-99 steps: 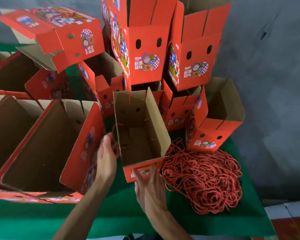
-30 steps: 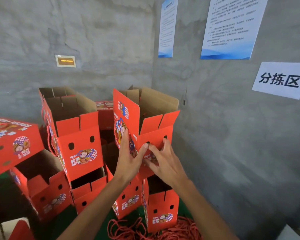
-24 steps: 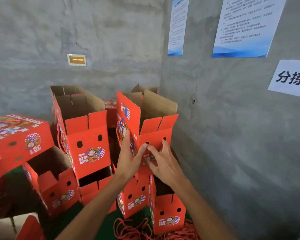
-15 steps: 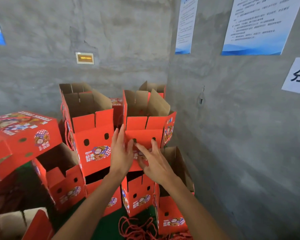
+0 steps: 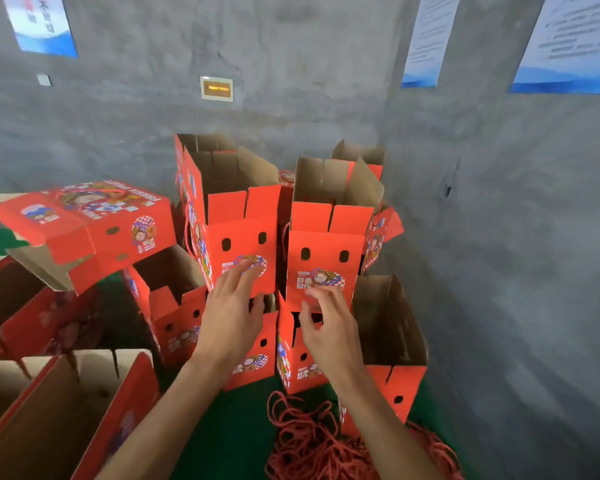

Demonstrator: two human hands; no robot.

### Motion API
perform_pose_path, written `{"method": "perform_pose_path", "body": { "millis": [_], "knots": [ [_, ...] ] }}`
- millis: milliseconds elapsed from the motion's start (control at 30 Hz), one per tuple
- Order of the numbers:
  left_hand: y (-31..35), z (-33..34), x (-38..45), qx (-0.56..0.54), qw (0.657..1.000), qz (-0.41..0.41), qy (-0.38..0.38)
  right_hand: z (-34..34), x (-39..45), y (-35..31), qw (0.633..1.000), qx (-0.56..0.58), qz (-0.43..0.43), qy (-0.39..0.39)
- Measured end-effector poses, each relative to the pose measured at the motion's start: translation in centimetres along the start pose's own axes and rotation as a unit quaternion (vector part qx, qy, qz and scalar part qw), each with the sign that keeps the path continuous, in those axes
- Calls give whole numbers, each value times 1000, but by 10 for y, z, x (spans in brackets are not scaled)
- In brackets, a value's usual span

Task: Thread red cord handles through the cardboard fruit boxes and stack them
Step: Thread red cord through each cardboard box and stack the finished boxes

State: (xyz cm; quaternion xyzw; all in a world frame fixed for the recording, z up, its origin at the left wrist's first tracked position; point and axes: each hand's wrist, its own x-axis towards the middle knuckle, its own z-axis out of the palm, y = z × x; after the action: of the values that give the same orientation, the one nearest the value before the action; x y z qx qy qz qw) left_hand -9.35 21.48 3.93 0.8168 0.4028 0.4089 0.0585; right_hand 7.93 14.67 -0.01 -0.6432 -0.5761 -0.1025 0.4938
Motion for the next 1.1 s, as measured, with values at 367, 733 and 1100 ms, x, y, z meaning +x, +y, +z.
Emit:
{"method": "perform_pose_path", "body": {
  "millis": [367,733,1100],
  "knots": [
    [-85,-34,-110,124,946,-212,-211,84,-151,46,964,-31,139,-224],
    [-105,-54,-134,195,960,-162,-114,104,-232,73,867,-146,150,-452],
    [-101,-75,-131,145,901,-347,-217,115,-221,46,885,9,210,-416]
  ]
}}
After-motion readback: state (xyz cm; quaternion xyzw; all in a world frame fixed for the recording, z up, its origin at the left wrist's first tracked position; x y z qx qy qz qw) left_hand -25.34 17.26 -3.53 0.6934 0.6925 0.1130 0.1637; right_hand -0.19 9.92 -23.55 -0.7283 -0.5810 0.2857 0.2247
